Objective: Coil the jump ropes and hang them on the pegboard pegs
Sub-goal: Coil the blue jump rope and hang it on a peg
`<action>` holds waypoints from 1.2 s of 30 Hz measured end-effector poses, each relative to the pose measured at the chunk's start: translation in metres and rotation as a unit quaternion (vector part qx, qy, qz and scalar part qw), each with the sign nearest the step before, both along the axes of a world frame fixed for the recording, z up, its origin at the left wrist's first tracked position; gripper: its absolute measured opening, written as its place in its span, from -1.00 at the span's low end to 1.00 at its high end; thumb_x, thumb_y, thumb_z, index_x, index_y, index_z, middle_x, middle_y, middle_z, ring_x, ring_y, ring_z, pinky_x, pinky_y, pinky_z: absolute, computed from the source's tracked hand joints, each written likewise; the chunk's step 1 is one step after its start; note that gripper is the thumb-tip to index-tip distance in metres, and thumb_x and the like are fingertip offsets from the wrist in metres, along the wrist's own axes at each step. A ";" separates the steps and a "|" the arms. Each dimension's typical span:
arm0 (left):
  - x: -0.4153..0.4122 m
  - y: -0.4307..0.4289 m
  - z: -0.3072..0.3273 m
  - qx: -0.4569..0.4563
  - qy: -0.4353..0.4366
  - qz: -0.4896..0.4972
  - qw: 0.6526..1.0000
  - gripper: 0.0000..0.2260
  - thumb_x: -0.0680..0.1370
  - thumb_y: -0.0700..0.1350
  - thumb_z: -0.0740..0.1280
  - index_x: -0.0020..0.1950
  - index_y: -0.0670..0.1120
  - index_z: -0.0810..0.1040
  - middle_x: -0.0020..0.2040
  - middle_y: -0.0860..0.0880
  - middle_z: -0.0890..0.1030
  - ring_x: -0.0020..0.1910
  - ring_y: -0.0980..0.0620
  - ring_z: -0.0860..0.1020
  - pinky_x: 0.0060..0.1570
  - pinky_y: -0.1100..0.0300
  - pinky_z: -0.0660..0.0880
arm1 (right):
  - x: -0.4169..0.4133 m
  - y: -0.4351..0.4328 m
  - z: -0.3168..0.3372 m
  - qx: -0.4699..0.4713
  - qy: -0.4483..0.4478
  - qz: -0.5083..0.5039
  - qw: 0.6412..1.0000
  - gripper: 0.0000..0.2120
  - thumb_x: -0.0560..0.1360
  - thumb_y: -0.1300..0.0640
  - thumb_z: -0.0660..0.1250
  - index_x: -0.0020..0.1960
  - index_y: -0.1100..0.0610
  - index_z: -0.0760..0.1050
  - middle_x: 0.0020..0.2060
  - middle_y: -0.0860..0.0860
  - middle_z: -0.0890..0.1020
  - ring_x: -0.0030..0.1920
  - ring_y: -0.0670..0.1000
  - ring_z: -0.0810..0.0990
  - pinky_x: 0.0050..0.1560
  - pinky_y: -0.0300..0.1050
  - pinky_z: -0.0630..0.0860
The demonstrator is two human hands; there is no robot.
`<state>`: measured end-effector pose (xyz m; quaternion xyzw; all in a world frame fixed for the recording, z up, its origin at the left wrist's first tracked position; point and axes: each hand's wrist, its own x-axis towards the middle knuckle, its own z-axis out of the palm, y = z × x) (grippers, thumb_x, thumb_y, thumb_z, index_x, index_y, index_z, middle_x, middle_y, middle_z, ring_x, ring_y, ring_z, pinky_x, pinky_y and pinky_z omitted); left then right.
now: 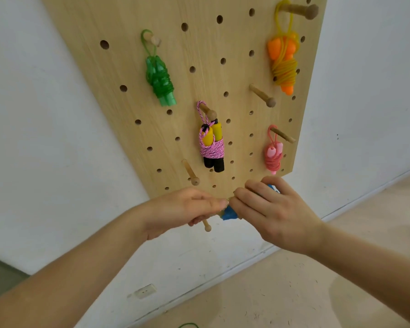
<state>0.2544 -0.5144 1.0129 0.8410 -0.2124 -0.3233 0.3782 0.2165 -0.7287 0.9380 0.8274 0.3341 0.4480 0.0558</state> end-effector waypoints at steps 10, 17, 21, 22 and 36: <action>-0.007 -0.003 0.003 -0.318 -0.060 0.106 0.940 -0.75 0.39 -0.16 0.41 -0.43 -0.04 0.42 -0.25 -0.16 0.37 -0.28 0.03 0.39 -0.26 0.34 0.42 | -0.004 0.007 0.014 0.453 0.600 0.231 0.618 -0.80 0.49 0.17 0.37 0.11 0.16 0.59 -0.15 0.03 0.66 -0.17 0.03 0.59 -0.19 -0.12 0.51; -0.008 -0.024 0.000 -0.378 -0.020 0.157 0.912 -0.74 0.38 0.03 0.45 -0.43 -0.03 0.49 -0.44 -0.01 0.49 -0.42 0.11 0.46 -0.25 0.17 0.35 | 0.006 -0.009 0.005 0.465 0.752 0.365 0.293 -0.58 0.46 0.01 0.43 0.13 0.33 0.54 -0.04 0.22 0.63 -0.04 0.15 0.62 -0.09 -0.12 0.57; -0.004 -0.044 0.001 -0.320 -0.135 0.198 0.916 -0.68 0.45 -0.01 0.41 -0.37 -0.12 0.38 -0.50 -0.04 0.40 -0.50 0.07 0.37 -0.40 0.25 0.39 | 0.010 -0.016 0.012 0.499 0.723 0.292 0.377 -0.45 0.46 -0.11 0.41 0.33 0.19 0.48 0.21 0.17 0.58 0.16 0.05 0.58 0.17 -0.03 0.49; -0.001 -0.047 0.004 -0.311 -0.167 0.206 0.913 -0.67 0.48 -0.04 0.41 -0.35 -0.15 0.36 -0.50 -0.07 0.39 -0.51 0.05 0.35 -0.43 0.24 0.40 | 0.010 -0.017 0.018 0.515 0.703 0.259 0.416 -0.44 0.46 -0.16 0.39 0.38 0.06 0.45 0.27 0.06 0.57 0.25 0.00 0.54 0.27 0.02 0.43; 0.024 -0.069 0.056 -0.336 -0.230 0.188 0.894 -0.74 0.36 -0.06 0.48 -0.30 -0.13 0.42 -0.50 0.10 0.46 -0.49 0.22 0.39 -0.41 0.40 0.36 | 0.024 -0.002 0.110 0.547 0.440 0.120 0.702 -0.93 0.49 0.13 0.39 -0.10 0.11 0.62 -0.20 0.07 0.65 -0.31 0.08 0.63 -0.18 0.09 0.63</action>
